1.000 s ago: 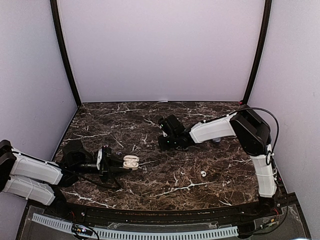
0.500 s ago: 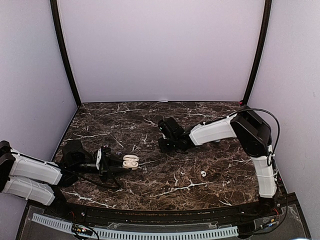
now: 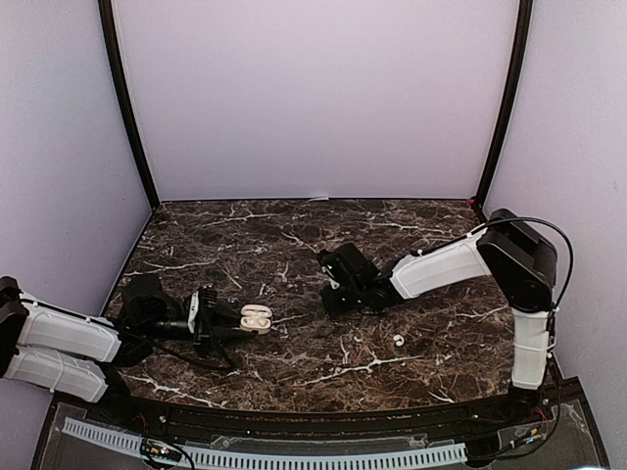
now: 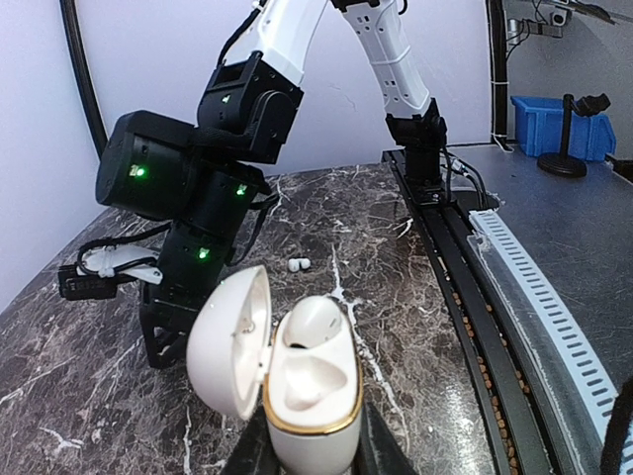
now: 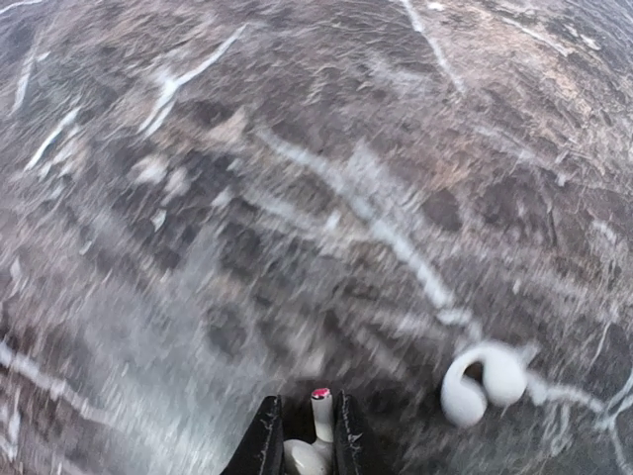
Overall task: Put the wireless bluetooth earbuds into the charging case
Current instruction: Place the left earbud at the center of the board.
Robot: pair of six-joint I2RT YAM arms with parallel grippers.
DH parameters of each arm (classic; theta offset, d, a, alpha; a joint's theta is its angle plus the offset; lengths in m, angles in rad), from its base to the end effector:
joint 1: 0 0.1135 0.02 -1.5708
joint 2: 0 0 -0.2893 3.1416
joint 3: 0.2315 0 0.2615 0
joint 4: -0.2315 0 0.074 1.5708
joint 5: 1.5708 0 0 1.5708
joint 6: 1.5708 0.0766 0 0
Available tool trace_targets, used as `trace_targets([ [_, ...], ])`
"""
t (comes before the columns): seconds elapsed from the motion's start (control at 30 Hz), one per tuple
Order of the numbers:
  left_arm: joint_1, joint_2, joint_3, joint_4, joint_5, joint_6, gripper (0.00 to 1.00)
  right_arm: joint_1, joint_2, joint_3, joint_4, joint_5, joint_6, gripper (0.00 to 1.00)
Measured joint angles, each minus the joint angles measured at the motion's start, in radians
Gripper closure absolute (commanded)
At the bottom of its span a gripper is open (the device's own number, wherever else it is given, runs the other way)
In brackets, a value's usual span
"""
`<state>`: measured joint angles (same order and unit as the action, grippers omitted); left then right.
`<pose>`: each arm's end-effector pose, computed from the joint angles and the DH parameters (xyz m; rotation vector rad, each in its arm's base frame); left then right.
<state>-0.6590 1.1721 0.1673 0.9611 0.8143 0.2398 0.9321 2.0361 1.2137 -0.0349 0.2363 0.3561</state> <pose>0.1408 -0.1795 0.1919 1.2598 1.1272 -0.9703 0.2911 0.3620 0.1141 -0.5841 2.3485 0.3116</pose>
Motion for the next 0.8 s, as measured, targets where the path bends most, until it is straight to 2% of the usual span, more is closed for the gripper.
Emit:
trace_targets([
  [0.3,0.000,0.024,0.008,-0.016,0.013,0.001,0.89,0.064,-0.206,-0.331,0.165,-0.068,-0.043,0.81],
  [0.47,0.000,0.040,0.019,-0.026,0.024,0.003,0.89,0.069,-0.267,-0.439,0.239,-0.097,-0.076,0.76],
  [0.8,0.000,0.047,0.029,-0.035,0.027,0.006,0.89,0.069,-0.317,-0.516,0.317,-0.108,-0.149,0.47],
])
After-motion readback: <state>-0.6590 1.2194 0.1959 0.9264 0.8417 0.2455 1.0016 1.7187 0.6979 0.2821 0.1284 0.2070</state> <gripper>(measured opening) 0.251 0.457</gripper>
